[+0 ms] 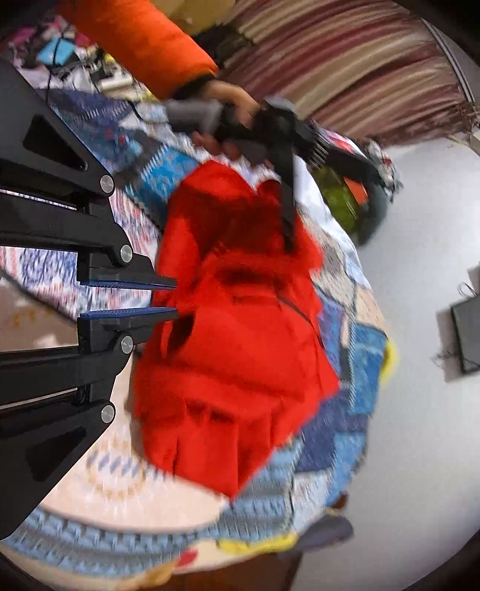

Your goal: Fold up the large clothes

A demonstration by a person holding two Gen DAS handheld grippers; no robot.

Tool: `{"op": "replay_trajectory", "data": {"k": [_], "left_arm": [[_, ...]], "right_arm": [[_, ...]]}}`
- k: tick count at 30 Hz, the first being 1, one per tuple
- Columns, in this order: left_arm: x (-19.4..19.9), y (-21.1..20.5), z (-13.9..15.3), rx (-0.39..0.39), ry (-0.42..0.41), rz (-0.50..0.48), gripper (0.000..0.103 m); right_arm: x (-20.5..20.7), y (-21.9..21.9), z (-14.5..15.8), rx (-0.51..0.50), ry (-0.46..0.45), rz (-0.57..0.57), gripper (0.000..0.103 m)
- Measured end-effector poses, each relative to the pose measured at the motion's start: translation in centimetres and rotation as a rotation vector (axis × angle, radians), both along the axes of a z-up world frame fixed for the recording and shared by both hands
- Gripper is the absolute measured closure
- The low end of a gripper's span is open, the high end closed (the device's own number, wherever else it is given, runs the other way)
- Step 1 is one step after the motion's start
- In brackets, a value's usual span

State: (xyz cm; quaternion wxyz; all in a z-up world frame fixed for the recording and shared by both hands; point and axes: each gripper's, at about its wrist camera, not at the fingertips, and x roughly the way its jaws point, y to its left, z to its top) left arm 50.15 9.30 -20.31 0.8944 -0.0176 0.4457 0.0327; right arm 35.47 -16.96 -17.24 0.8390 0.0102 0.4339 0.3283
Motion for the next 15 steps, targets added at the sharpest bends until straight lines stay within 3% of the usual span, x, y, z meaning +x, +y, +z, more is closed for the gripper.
{"op": "replay_trajectory", "data": {"k": [4, 7, 11, 15], "left_arm": [[1.4, 1.2, 0.0, -0.016, 0.013, 0.028, 0.026], [-0.4, 1.7, 0.8, -0.016, -0.025, -0.017, 0.026], [-5.0, 2.3, 1.5, 0.101, -0.071, -0.091, 0.026], [-8.1, 3.2, 0.3, 0.201, -0.071, -0.141, 0.02]], "right_arm": [[0.9, 3.2, -1.9, -0.023, 0.069, 0.087, 0.098], [1.2, 5.0, -2.9, -0.103, 0.035, 0.103, 0.098], [3.1, 6.3, -3.2, -0.257, -0.064, 0.059, 0.098], [7.8, 5.9, -1.6, -0.325, -0.155, -0.057, 0.098]]}}
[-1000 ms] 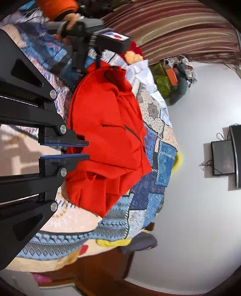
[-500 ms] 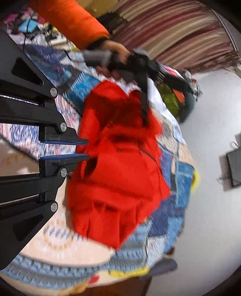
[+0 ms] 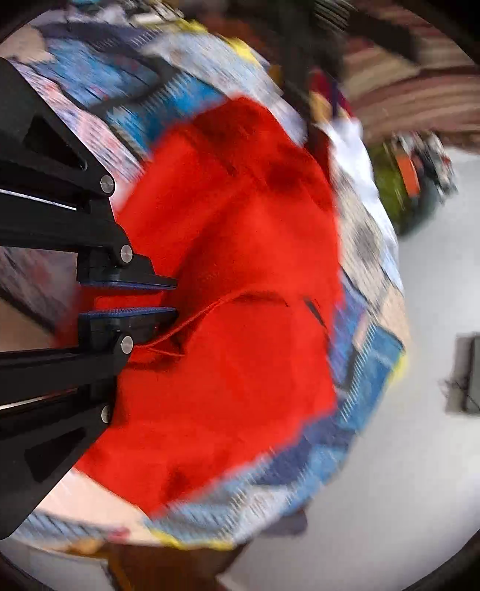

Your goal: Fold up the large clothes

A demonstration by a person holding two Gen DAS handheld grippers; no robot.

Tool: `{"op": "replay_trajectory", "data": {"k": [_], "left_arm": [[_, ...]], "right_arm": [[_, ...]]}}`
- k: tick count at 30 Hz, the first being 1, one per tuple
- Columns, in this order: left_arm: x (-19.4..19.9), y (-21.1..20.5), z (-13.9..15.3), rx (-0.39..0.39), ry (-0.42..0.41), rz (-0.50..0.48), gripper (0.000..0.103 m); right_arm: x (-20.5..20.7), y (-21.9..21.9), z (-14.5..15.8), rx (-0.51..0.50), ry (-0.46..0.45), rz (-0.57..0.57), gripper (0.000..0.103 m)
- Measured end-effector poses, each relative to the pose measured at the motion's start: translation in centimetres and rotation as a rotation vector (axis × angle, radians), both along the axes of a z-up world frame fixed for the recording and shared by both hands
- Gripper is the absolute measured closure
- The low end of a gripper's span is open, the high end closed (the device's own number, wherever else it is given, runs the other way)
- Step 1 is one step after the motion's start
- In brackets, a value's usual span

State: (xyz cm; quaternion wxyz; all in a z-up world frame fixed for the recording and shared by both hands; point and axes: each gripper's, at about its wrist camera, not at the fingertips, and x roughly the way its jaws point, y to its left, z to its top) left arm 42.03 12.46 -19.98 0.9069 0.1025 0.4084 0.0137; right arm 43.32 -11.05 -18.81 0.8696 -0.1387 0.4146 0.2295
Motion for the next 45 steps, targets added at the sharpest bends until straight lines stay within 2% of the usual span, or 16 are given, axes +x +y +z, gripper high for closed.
{"op": "replay_trajectory", "data": {"k": [5, 7, 9, 12, 15, 17, 20, 22, 25, 26, 28, 30, 33, 37, 41, 45], "left_arm": [[-0.7, 1.4, -3.2, 0.11, 0.055, 0.005, 0.02], [-0.7, 2.4, -3.2, 0.063, 0.05, 0.017, 0.02], [-0.7, 3.4, -2.5, -0.001, 0.027, 0.022, 0.02], [0.1, 4.8, -1.4, -0.061, -0.013, 0.025, 0.02], [1.6, 5.9, -0.9, -0.059, -0.041, 0.053, 0.019], [2.9, 6.5, -1.2, -0.064, -0.036, 0.071, 0.019], [4.4, 6.9, -2.8, -0.054, 0.008, 0.07, 0.017], [5.1, 6.4, -4.2, -0.024, 0.036, 0.052, 0.017], [5.5, 5.6, -5.2, 0.01, 0.028, 0.047, 0.017], [5.6, 5.3, -5.3, 0.022, 0.024, 0.05, 0.019], [6.2, 4.6, -5.4, 0.055, 0.018, 0.057, 0.039], [7.0, 4.2, -5.4, 0.069, 0.034, 0.069, 0.086], [8.3, 4.1, -4.8, 0.104, 0.036, 0.137, 0.101], [10.2, 5.8, -2.1, 0.066, 0.004, 0.227, 0.101], [12.1, 8.4, 1.1, 0.064, -0.061, 0.325, 0.101], [14.4, 11.5, 1.2, -0.002, -0.038, 0.424, 0.101]], "right_arm": [[8.7, 0.0, 0.6, -0.188, -0.118, -0.191, 0.098], [11.1, -0.9, 1.5, -0.205, -0.159, -0.287, 0.098], [11.9, -2.0, 3.0, -0.122, -0.167, -0.328, 0.098], [11.0, -4.6, 6.2, 0.159, -0.132, -0.295, 0.098], [8.5, -6.2, 8.0, 0.27, -0.133, -0.201, 0.098], [6.6, -6.5, 8.2, 0.249, -0.151, -0.162, 0.098], [3.5, -6.2, 7.4, 0.121, -0.171, -0.099, 0.098], [1.4, -6.3, 5.9, 0.017, -0.207, -0.079, 0.098], [-0.7, -6.6, 3.4, -0.021, -0.178, -0.026, 0.098], [-1.0, -6.5, 2.5, -0.003, -0.135, 0.007, 0.098], [-0.8, -5.9, 1.1, 0.008, -0.096, 0.031, 0.098], [-0.4, -5.1, 0.2, -0.026, -0.11, 0.011, 0.098], [1.9, -4.1, -1.2, -0.042, -0.055, 0.01, 0.098], [8.3, -2.4, -2.2, -0.05, 0.099, -0.05, 0.098], [14.0, -0.9, -0.7, -0.11, 0.03, -0.126, 0.098], [17.9, -0.2, -1.3, -0.237, -0.03, -0.279, 0.098]]}}
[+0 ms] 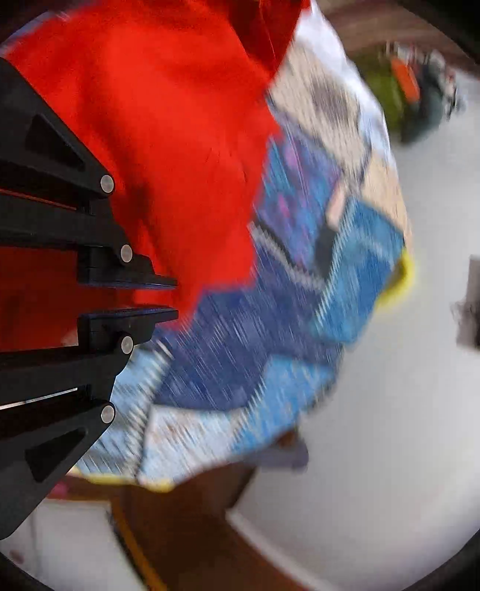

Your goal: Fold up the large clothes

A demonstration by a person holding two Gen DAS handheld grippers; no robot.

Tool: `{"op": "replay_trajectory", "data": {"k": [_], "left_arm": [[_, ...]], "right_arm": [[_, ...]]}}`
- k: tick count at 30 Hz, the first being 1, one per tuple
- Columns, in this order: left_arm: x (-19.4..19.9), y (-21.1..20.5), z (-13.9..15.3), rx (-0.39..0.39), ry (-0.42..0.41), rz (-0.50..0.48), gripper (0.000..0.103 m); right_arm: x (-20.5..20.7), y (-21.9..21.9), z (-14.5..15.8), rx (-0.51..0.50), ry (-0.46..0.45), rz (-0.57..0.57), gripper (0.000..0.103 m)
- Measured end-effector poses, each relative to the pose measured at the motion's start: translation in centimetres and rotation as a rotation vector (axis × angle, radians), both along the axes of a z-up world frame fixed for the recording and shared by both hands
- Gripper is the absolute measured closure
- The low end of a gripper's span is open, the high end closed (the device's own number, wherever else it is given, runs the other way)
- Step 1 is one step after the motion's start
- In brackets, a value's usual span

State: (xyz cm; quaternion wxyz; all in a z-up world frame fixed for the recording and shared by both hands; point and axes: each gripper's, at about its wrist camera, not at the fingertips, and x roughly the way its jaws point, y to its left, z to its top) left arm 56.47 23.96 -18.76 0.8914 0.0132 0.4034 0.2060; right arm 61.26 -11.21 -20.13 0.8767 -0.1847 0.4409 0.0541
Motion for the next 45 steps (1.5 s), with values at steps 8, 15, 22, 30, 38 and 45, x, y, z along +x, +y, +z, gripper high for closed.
{"op": "replay_trajectory", "data": {"k": [8, 15, 22, 30, 38, 45], "left_arm": [[2.1, 2.1, -9.5, 0.066, 0.25, 0.042, 0.1], [-2.0, 3.6, -2.7, -0.147, 0.077, -0.008, 0.048], [-8.0, 0.2, 1.0, -0.231, 0.019, -0.171, 0.028], [-10.6, -9.3, -7.5, -0.191, 0.227, -0.383, 0.027], [-10.3, -8.9, -11.4, -0.171, 0.214, -0.309, 0.0], [-11.3, -9.2, -12.2, -0.089, 0.201, -0.317, 0.0]], "right_arm": [[-0.1, -3.0, -1.8, 0.023, 0.011, -0.121, 0.098], [-6.8, -4.5, 4.4, 0.28, -0.027, 0.059, 0.098], [-15.3, -0.2, 5.2, 0.196, -0.053, 0.291, 0.098], [-14.5, 1.0, -4.7, -0.051, 0.041, 0.192, 0.098], [-15.7, 0.2, -5.0, -0.124, -0.005, 0.189, 0.098], [-16.9, -3.8, -4.4, -0.201, -0.145, 0.069, 0.006]]}}
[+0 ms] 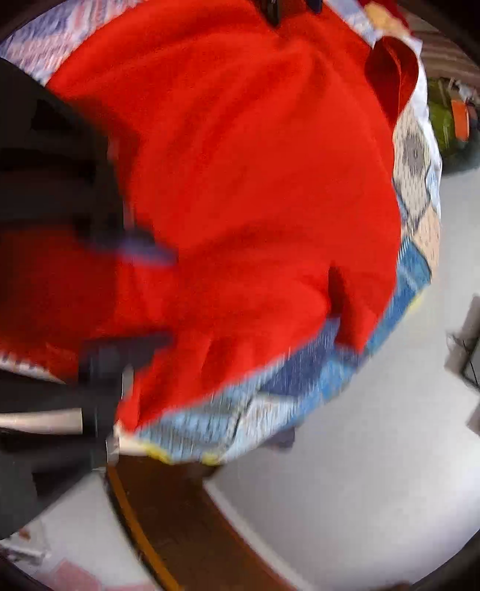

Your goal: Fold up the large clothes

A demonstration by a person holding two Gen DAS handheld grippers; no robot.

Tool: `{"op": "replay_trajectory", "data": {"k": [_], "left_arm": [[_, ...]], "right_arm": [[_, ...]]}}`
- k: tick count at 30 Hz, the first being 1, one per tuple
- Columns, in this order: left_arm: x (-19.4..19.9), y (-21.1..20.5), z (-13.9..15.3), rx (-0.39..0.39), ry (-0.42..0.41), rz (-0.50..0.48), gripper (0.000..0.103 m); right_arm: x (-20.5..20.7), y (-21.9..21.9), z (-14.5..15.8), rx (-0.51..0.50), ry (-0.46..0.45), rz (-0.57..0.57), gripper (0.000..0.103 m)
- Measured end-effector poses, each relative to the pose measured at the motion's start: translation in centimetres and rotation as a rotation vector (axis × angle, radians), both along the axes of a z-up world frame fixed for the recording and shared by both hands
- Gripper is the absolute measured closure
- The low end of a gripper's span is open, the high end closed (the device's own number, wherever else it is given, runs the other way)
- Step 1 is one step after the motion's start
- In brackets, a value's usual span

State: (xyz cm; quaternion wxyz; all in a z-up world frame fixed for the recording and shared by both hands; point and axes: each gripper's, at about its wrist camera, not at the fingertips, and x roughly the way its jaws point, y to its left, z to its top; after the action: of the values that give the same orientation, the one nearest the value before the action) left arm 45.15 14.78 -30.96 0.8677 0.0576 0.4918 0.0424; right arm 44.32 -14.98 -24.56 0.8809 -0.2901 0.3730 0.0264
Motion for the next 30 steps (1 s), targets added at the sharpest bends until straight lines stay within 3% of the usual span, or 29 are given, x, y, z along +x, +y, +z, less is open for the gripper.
{"op": "replay_trajectory", "data": {"k": [2, 6, 11, 15, 17, 20, 22, 23, 26, 30], "left_arm": [[-0.2, -0.1, -0.1, 0.0, -0.003, 0.006, 0.0], [0.1, 0.3, 0.4, -0.018, 0.005, 0.009, 0.0], [-2.4, 2.1, 4.9, -0.081, -0.076, 0.053, 0.007], [-5.4, 3.5, 6.3, -0.077, -0.12, 0.06, 0.007], [-6.4, 4.1, 5.2, -0.016, -0.096, 0.072, 0.007], [-6.6, 5.6, 2.2, 0.076, 0.003, 0.134, 0.007], [-7.1, 7.0, 1.1, 0.087, 0.035, 0.168, 0.008], [-7.4, 7.3, 1.2, 0.092, 0.023, 0.168, 0.007], [-8.0, 7.3, 2.5, 0.103, 0.001, 0.142, 0.008], [-7.6, 7.6, 5.8, 0.078, -0.086, 0.106, 0.007]], "right_arm": [[0.4, -2.2, 0.4, 0.126, 0.105, 0.002, 0.001], [0.4, -4.8, 1.8, 0.278, 0.185, -0.037, 0.001], [-2.2, -4.5, 5.4, 0.372, 0.149, 0.039, 0.001], [-3.9, -4.3, 6.0, 0.526, 0.224, 0.086, 0.001], [-3.6, -4.1, 4.6, 0.517, 0.248, 0.046, 0.001], [-2.3, -4.5, 1.5, 0.395, 0.286, -0.053, 0.001], [-1.8, -6.4, 0.5, 0.453, 0.325, -0.084, 0.001], [-1.7, -7.1, 0.6, 0.484, 0.329, -0.085, 0.001], [-2.7, -8.0, 2.3, 0.437, 0.269, -0.08, 0.001], [-2.8, -6.7, 5.8, 0.389, 0.167, -0.03, 0.001]]}}
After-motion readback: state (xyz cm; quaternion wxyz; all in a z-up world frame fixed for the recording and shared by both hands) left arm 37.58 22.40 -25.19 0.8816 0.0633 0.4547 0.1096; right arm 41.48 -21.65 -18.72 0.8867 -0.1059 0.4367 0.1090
